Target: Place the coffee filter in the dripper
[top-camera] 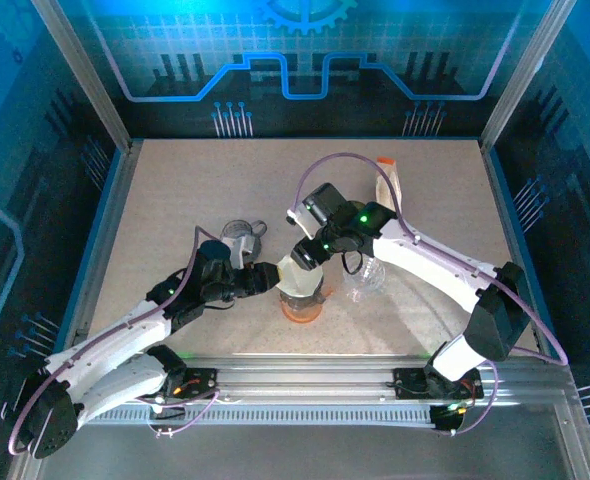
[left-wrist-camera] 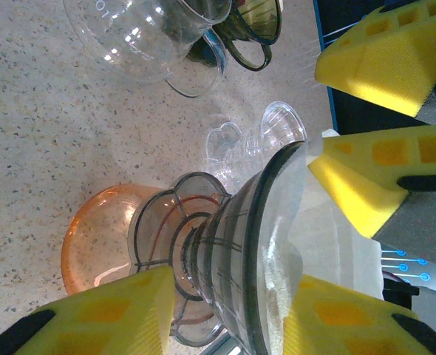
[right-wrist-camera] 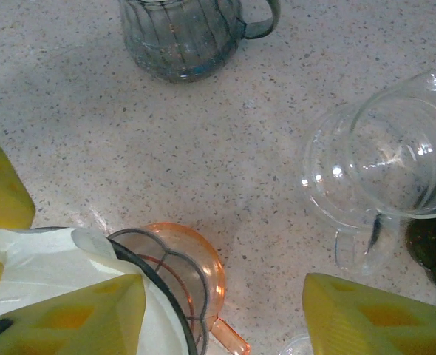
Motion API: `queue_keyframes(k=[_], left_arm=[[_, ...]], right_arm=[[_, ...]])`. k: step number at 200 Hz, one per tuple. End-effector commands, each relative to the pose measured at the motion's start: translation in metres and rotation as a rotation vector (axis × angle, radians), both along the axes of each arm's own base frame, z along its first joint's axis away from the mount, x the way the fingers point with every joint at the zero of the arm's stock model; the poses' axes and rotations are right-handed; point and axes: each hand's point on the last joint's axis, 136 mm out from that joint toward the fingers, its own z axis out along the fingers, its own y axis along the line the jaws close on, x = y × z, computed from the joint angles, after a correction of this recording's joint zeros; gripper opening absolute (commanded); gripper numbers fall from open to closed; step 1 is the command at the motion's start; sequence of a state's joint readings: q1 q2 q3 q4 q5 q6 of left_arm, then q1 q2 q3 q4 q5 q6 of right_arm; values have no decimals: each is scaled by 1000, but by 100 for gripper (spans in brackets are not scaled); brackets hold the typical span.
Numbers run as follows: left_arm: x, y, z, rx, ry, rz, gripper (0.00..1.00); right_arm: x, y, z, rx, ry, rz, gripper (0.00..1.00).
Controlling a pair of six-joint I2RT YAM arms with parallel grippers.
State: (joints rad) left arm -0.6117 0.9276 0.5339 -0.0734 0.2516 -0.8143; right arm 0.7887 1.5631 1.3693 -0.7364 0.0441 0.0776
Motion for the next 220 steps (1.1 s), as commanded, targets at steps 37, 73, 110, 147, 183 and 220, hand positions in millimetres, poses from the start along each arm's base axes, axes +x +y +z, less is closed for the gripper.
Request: queue_keyframes(k=[37,73,110,147,183,220], left_arm=[[-5,0,-2,-9,24,1,40],[-4,-1,-2,-13,26,1,44],[-4,-1,-3,-16,27,3,45],[-3,-1,-2,-17,24,2,45],[-4,0,-3,-13,24,4,44],[-4,0,-4,-14,28,5,45]], right_arm=[[4,-8,5,-12,-27,-42,64],[-8,-14,16,7,-61,-61,71],[-26,-30,13,19,-62,-123,71],[-45,-38,7,13,-47,-135,71],[-49,-45,-4,-20,-37,-161,70],[-48,-39,7,16,-54,-163,71]])
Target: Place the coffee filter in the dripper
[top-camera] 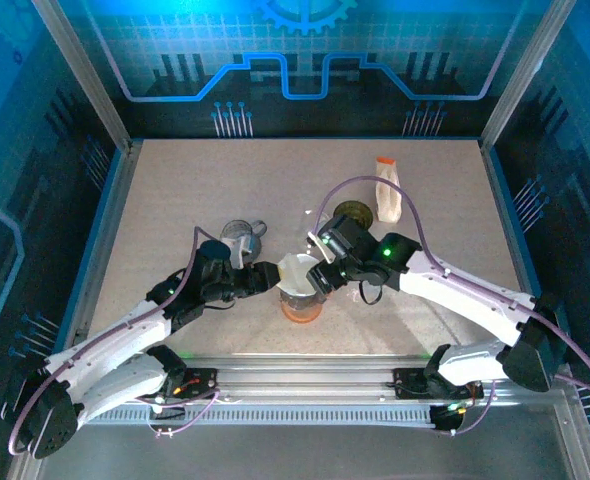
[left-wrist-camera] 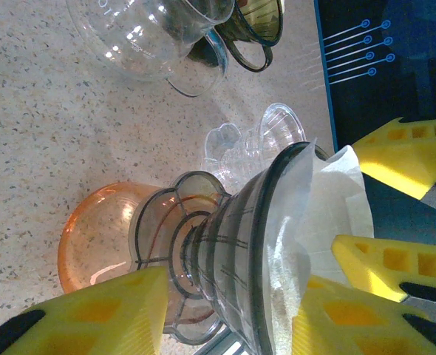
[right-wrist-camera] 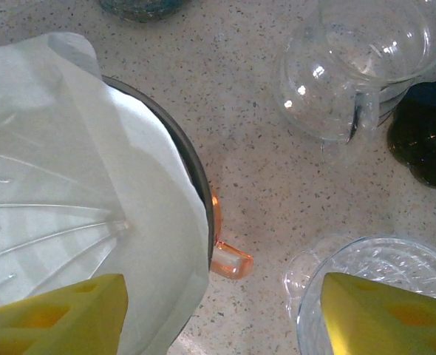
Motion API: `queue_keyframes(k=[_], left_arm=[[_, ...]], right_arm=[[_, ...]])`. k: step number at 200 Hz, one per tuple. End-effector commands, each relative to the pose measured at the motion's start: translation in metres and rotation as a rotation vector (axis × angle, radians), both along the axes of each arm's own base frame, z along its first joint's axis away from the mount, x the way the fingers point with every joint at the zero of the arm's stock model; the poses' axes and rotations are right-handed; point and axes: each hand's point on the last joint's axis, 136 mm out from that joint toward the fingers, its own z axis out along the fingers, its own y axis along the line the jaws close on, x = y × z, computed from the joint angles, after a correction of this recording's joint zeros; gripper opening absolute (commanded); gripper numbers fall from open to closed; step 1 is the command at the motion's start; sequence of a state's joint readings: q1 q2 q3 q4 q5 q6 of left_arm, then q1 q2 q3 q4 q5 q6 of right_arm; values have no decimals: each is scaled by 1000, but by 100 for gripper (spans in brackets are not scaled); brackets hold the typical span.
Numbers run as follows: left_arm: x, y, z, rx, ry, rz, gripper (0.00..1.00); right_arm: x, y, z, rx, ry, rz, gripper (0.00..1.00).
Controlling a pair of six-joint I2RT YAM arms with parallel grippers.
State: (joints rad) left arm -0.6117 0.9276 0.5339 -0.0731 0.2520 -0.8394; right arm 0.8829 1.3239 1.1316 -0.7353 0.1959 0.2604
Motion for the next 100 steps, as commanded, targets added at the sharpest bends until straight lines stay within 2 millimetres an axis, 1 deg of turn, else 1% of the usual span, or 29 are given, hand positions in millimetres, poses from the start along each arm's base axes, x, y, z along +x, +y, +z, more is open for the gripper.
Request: queue_keyframes(k=[1,34,66,100], left_arm=[[-4,0,-4,-2,11,-7,45],[-4,0,-5,-2,13,-7,45],[-4,0,-4,-3,9,-6,45],[-4,0,-4,-2,8,-7,45]], right_arm=[[0,1,15,32,-29,-22,71],[-1,7,23,78,-36,-42,71],[-6,7,16,80,-15,-64,71],[-11,6,14,91,-29,-87,64]])
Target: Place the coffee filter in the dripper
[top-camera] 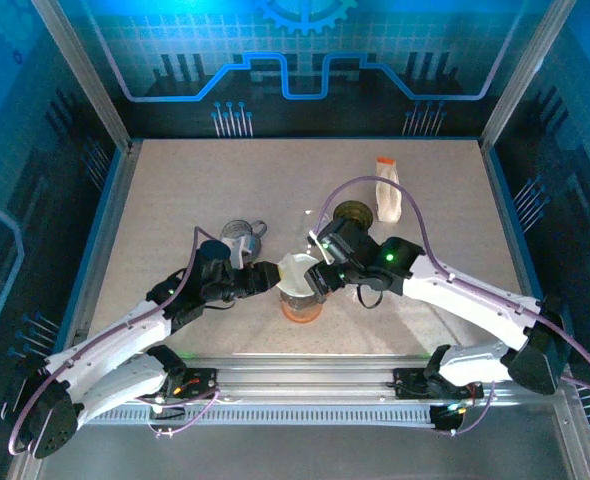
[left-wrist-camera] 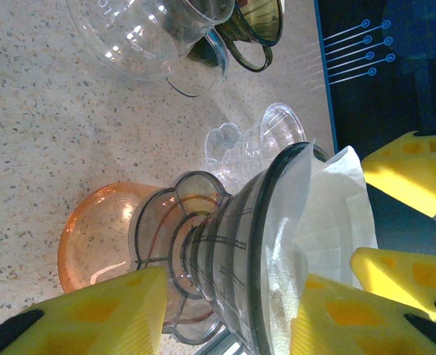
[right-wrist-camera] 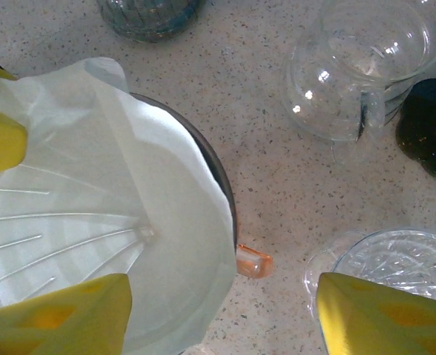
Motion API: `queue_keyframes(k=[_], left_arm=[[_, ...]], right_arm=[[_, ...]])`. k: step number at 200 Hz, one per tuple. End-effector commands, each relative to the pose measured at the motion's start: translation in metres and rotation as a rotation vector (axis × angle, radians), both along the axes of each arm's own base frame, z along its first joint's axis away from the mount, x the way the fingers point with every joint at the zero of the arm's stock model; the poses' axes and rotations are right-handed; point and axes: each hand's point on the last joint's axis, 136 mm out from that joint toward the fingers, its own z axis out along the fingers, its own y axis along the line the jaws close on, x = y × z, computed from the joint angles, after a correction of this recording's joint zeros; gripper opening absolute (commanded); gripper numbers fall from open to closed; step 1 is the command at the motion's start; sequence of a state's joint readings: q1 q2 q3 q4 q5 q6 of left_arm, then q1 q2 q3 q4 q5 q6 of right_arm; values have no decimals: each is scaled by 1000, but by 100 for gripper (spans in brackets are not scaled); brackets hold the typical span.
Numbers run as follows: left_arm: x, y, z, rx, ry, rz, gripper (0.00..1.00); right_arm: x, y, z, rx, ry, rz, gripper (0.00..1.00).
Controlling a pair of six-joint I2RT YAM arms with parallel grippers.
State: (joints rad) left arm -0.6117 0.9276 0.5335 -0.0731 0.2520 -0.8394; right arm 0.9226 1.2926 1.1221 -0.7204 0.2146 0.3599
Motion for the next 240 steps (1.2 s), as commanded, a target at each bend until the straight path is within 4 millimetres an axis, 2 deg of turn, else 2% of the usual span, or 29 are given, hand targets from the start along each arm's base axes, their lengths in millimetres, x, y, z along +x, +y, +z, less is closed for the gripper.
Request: queue_keyframes(k=[1,39,101,115,136,154,182,240], left_arm=[[-4,0,-4,-2,7,-8,45],[-4,0,-5,0,8,-8,44],[-4,0,-6,0,10,-6,43],[-4,0,-6,-1,11,-6,43],[-4,0,-5,-3,9,-8,44],[-4,0,-2,-7,4,-7,46],[-2,-2,11,-31,-27,-8,53],[1,-4,34,-59,-67,-7,65]], right_arm=[[-3,1,5,30,-29,-33,64],[-3,0,4,10,-51,-42,50],[-4,0,-4,-22,-45,-52,44],[-4,-1,-2,-31,-59,-52,48],[-1,-5,9,-27,-96,-61,62],[0,-9,20,-11,-127,-74,69],[0,-15,34,32,-170,-90,72],[0,-34,52,81,-244,-146,73]])
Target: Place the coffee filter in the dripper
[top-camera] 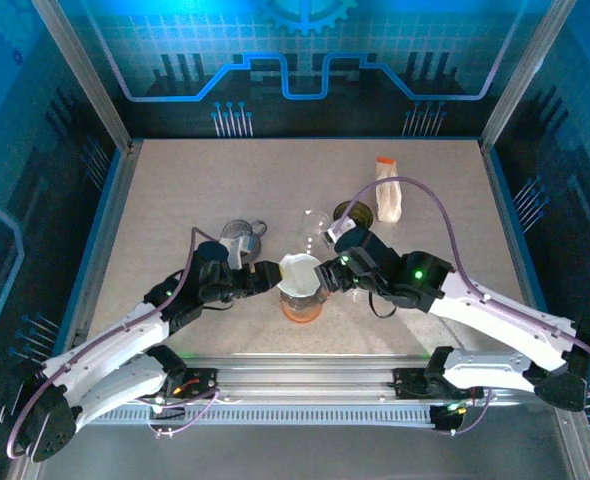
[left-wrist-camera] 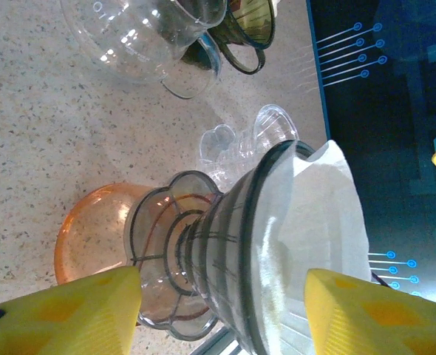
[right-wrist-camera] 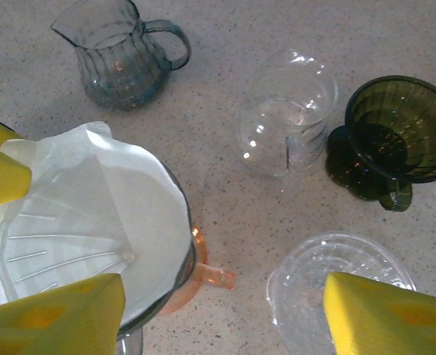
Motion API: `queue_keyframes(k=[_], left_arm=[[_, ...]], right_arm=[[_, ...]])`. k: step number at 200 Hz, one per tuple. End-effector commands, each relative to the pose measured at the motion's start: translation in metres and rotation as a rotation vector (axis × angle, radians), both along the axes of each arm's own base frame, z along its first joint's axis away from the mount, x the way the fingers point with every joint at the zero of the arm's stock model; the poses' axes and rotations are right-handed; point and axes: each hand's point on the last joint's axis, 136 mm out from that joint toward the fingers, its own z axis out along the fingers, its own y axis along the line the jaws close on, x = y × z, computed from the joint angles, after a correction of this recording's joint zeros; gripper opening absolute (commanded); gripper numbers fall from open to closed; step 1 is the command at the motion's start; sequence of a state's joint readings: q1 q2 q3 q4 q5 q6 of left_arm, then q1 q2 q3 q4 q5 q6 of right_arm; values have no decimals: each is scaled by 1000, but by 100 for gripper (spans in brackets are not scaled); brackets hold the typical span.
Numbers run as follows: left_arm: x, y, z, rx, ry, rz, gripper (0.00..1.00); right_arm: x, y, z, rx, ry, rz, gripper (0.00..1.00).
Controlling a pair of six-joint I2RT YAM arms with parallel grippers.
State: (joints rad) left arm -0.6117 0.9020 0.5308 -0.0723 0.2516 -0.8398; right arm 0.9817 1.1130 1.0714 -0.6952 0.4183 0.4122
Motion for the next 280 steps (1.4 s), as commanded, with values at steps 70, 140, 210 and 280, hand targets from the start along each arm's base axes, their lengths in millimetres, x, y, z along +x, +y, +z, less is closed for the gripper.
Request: queue_keyframes(k=[70,140,210,280], left_arm=[[-3,10,62,-44,-138,27,88],[-16,53,43,38,-169,166,99],[-26,83,27,95,-138,277,99],[-28,90,16,92,-104,319,99]], right_arm=[[-16,-31,-3,62,-43,-49,72],[-55,-26,-72,165,94,56,70],[-76,-1,-133,196,155,160,66],[-83,8,-170,259,227,198,52]])
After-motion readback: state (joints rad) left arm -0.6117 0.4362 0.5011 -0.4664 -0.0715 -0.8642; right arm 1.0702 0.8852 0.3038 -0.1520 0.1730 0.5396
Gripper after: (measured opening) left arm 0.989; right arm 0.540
